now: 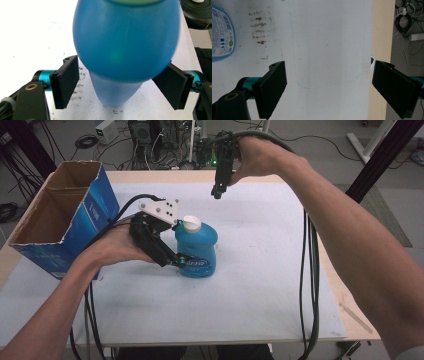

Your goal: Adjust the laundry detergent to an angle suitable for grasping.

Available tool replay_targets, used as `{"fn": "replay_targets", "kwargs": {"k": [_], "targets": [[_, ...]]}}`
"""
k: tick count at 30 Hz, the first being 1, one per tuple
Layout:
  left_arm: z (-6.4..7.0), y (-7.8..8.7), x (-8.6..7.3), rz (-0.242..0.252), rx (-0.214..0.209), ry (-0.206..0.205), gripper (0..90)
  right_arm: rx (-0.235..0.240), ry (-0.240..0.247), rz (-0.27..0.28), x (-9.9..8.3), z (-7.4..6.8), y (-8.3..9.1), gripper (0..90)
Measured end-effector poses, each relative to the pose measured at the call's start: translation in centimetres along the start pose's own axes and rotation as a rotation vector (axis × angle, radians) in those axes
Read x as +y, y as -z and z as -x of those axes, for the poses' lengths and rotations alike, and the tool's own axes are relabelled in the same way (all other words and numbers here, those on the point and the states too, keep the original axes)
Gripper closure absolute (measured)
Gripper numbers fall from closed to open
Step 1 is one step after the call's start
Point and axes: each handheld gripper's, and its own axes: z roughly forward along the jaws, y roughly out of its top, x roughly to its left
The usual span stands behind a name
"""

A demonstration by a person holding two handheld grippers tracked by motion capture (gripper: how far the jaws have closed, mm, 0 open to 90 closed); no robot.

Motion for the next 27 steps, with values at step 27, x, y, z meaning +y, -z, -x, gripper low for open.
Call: {"fn": "replay_targets", "kwargs": {"k": [27], "targets": [[3.1,7.2,2.2,-0.468,0.12,-0.051,8.0,-0.005,-0.022,-0.004,-1.4,-0.9,1.2,12.0]]}}
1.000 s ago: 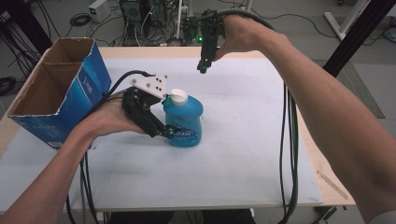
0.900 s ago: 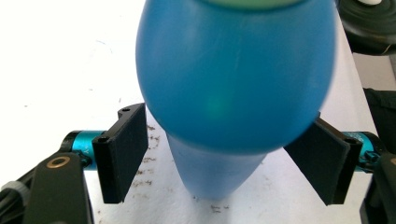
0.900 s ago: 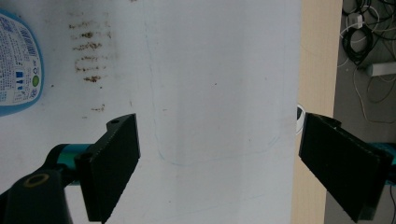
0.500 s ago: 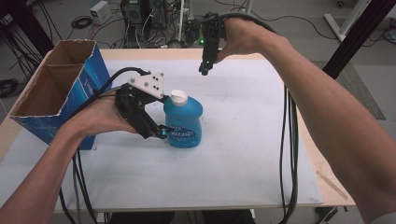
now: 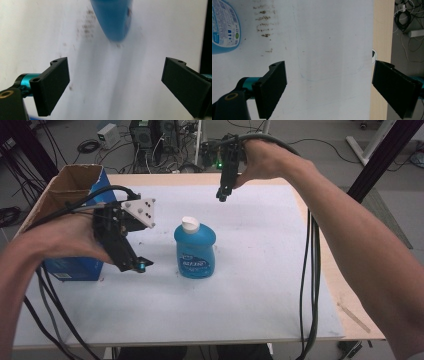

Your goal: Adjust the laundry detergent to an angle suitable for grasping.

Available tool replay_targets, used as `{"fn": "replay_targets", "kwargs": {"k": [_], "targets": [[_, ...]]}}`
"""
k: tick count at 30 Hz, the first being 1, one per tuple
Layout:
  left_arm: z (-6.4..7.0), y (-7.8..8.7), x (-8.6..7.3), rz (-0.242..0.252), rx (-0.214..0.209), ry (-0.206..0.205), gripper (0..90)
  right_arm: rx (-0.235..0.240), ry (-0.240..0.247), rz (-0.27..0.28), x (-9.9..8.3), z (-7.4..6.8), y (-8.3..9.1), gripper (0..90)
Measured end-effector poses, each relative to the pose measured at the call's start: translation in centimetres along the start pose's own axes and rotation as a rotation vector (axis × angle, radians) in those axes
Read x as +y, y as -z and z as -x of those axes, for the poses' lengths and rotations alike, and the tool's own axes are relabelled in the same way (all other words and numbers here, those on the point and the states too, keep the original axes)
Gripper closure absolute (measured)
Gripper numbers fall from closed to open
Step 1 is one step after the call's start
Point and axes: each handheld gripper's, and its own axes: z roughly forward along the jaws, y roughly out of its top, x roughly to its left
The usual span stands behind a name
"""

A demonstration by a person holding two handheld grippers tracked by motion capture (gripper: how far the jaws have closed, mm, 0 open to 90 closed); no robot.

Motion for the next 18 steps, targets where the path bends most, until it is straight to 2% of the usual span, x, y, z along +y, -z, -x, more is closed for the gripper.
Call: {"fn": "replay_targets", "kwargs": {"k": [4,5,9,10,13,18], "targets": [[0.5,1.5,-0.1,-0.075,-0.031,-0.003,8.0,0.007,-0.009,0.008,-0.2,-0.1,0.4,11.9],[0.5,1.9,-0.1,-0.087,-0.021,-0.016,8.0,0.008,-0.009,0.007,-0.2,-0.1,0.6,12.0],[0.7,3.3,-0.2,-0.143,-0.011,-0.007,8.0,0.012,-0.016,0.018,-0.7,-0.2,1.0,11.9],[0.7,3.5,-0.2,-0.158,-0.005,-0.016,8.0,0.009,-0.02,0.018,-0.8,-0.3,1.1,11.9],[0.8,4.2,-0.2,-0.205,-0.013,-0.015,8.0,0.012,-0.025,0.012,-1.3,-0.5,1.1,11.9],[0.9,5.0,0.0,-0.252,-0.032,-0.011,8.0,0.012,-0.037,0.001,-2.1,-0.7,0.9,12.0]]}}
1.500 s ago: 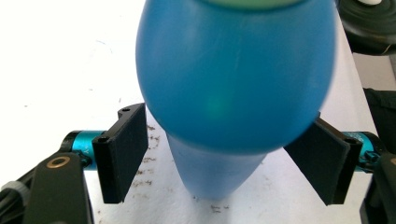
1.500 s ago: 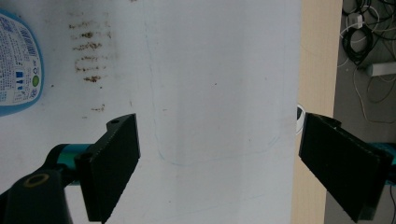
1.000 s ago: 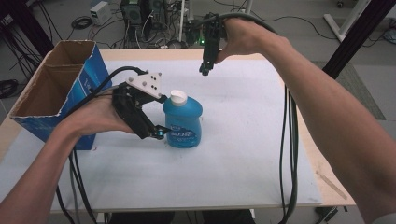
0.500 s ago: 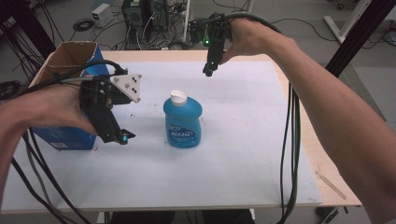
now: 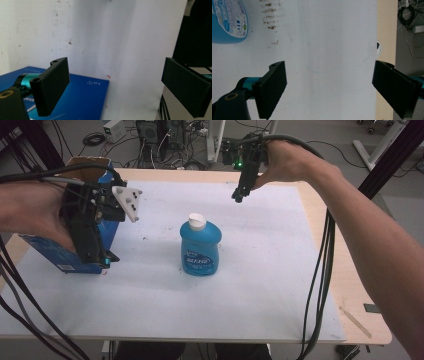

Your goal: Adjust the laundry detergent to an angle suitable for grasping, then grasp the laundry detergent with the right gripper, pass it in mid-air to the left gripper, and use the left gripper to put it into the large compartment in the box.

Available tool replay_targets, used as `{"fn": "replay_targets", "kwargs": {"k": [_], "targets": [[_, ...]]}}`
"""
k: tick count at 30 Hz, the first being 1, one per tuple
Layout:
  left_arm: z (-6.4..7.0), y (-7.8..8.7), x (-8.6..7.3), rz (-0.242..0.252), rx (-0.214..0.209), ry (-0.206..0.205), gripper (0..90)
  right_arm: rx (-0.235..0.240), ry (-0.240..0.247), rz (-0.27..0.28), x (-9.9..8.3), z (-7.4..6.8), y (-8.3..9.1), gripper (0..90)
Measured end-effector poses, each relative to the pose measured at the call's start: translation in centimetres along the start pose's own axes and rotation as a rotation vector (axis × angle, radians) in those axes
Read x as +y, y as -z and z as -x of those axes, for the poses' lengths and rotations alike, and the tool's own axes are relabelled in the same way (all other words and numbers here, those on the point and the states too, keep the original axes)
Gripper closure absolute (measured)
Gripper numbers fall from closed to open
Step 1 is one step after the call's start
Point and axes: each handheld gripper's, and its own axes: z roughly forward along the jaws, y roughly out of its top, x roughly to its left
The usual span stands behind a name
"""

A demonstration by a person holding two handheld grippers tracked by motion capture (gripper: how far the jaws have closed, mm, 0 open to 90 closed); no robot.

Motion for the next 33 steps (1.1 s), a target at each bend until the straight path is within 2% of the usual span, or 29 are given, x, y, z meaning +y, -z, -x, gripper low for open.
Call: {"fn": "replay_targets", "kwargs": {"k": [2,6,15,24,28,33], "targets": [[0.1,0.4,0.0,-0.015,-0.007,-0.003,8.0,0.002,-0.005,0.0,-0.2,0.0,0.0,12.0],[0.1,1.0,-0.1,-0.022,0.005,0.016,8.1,-0.005,-0.005,-0.008,-0.4,-0.1,0.1,11.9],[0.2,1.0,-0.6,-0.018,-0.013,0.024,8.0,-0.003,0.004,0.007,-0.1,-0.4,0.4,12.0],[0.2,0.7,-0.4,-0.018,-0.013,0.017,8.0,0.008,-0.026,0.008,-1.1,-0.6,0.0,11.9],[0.2,0.4,-0.3,-0.013,-0.022,0.007,8.1,0.02,-0.037,0.033,-2.6,-2.1,0.0,11.9],[0.1,0.1,-0.2,-0.005,-0.021,0.003,8.1,0.055,-0.072,0.096,-4.2,-3.9,-0.2,11.9]]}}
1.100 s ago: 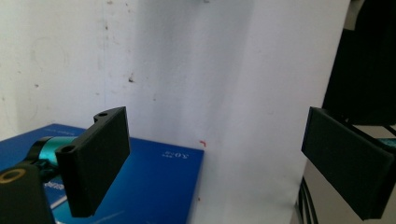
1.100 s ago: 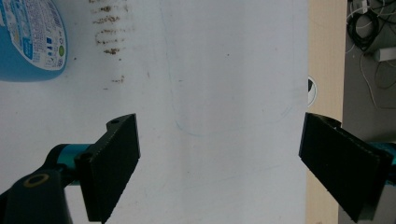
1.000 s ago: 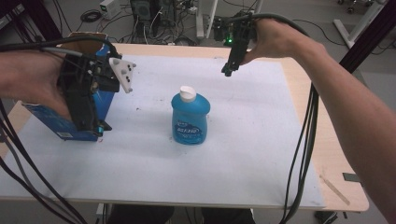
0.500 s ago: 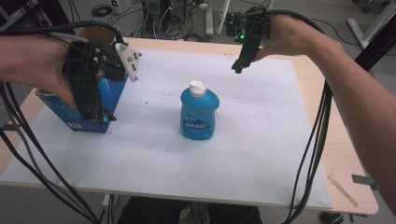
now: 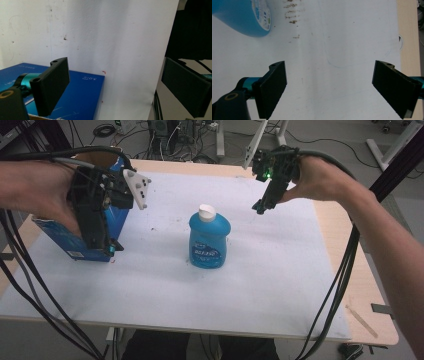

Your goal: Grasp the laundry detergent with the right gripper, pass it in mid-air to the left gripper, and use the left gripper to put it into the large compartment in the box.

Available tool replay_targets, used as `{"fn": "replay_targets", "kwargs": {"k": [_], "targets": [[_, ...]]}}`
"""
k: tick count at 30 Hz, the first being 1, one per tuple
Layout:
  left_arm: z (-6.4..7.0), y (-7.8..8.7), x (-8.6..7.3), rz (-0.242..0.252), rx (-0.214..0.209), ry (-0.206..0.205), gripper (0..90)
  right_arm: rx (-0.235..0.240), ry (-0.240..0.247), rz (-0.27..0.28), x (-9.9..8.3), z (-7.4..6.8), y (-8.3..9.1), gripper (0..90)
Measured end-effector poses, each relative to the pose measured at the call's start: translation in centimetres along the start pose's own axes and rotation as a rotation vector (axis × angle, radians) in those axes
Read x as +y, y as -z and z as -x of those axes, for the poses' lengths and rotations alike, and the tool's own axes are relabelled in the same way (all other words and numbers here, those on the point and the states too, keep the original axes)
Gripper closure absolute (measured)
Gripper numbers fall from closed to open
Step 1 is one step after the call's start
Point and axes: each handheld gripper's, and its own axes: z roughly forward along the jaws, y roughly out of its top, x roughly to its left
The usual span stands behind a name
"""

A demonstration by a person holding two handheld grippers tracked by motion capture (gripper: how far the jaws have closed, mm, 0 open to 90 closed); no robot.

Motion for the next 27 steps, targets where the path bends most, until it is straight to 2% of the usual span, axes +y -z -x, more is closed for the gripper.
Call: {"fn": "replay_targets", "kwargs": {"k": [5,7,16,24,27], "targets": [[0.1,-0.3,-0.2,0.009,0.0,0.004,8.0,0.021,-0.018,0.071,-1.1,-2.1,-0.3,11.9],[0.1,-0.4,-0.3,0.014,-0.001,0.01,8.1,0.039,-0.016,0.084,-1.3,-2.9,-0.7,12.0],[0.4,-0.6,-0.9,0.028,-0.002,0.015,8.1,0.089,-0.025,0.206,-0.9,-6.3,-2.4,12.0],[0.7,-0.6,-1.1,0.032,0.002,0.016,8.1,0.115,-0.026,0.275,-0.5,-7.8,-4.4,11.9],[0.8,-0.6,-1.2,0.035,0.005,0.017,8.1,0.131,-0.056,0.31,-0.6,-8.3,-5.1,11.9]]}}
